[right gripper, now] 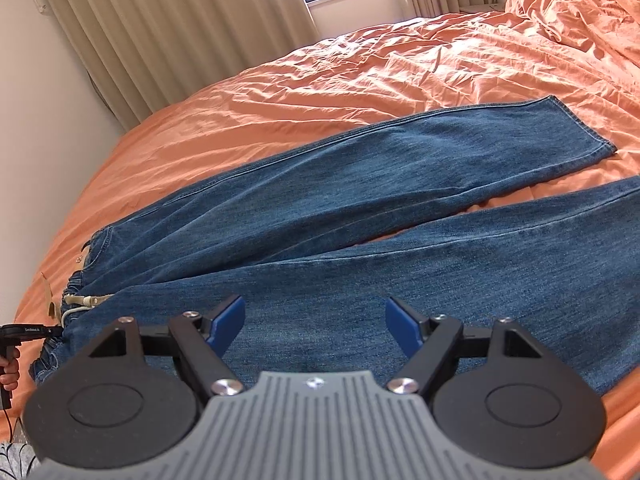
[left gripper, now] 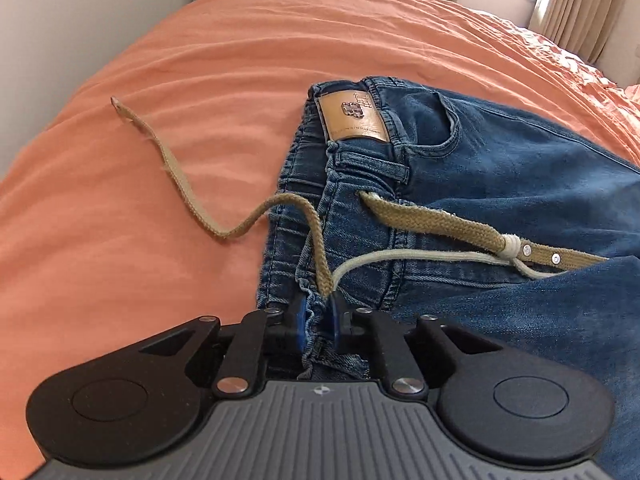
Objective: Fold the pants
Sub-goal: 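Move the left tool to the jeans waistband and close on it, then lift the waistband with the left tool while the right tool grasps a leg hem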
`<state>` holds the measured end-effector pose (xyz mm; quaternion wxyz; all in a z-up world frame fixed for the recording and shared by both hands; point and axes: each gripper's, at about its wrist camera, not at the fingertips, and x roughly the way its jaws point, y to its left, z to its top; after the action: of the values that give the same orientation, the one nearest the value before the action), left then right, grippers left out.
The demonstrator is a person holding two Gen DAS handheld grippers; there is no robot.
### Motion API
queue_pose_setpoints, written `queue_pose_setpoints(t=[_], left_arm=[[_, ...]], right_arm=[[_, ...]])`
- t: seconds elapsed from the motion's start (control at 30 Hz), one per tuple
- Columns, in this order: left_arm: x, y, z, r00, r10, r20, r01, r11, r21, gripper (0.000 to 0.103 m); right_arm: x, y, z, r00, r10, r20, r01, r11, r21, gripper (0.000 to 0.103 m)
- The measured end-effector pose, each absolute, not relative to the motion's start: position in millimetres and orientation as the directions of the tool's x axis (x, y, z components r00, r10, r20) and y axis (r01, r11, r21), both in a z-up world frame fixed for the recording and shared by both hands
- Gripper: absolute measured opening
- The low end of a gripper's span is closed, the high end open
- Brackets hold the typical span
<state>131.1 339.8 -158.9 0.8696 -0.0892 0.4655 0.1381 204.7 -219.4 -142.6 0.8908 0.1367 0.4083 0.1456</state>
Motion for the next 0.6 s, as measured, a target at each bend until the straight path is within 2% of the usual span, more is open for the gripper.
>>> queue_pose_setpoints(t=[0.07,0.23,0.4,0.6], left_arm=[[127,338,-148,0.529,0.183,-0.829,-0.320,0.947,0.005,0.036],[103,311,-105,0.573,0.272,-0.773,-0.215,0.960,0.179,0.043],[72,275,-80,0.585,0.177,-0.791,0.018,0.973,0.230,0.044],[44,216,-96,0.496,0.117,-0.861,0.372,0.867,0.332,0.044]], right_arm=[[205,-222,-141,0.620,0.355,-0.699,-0.124,0.925,0.360,0.076],[201,-237,-131,0.617,0.353,-0.703,-0.083,0.918,0.388,0.077],[194,-257,-112,0.615,0.379,-0.692,-0.084,0.903,0.421,0.077],[183,-285,-74,0.641,0.355,-0.681,-0.119,0.922,0.369,0.077]])
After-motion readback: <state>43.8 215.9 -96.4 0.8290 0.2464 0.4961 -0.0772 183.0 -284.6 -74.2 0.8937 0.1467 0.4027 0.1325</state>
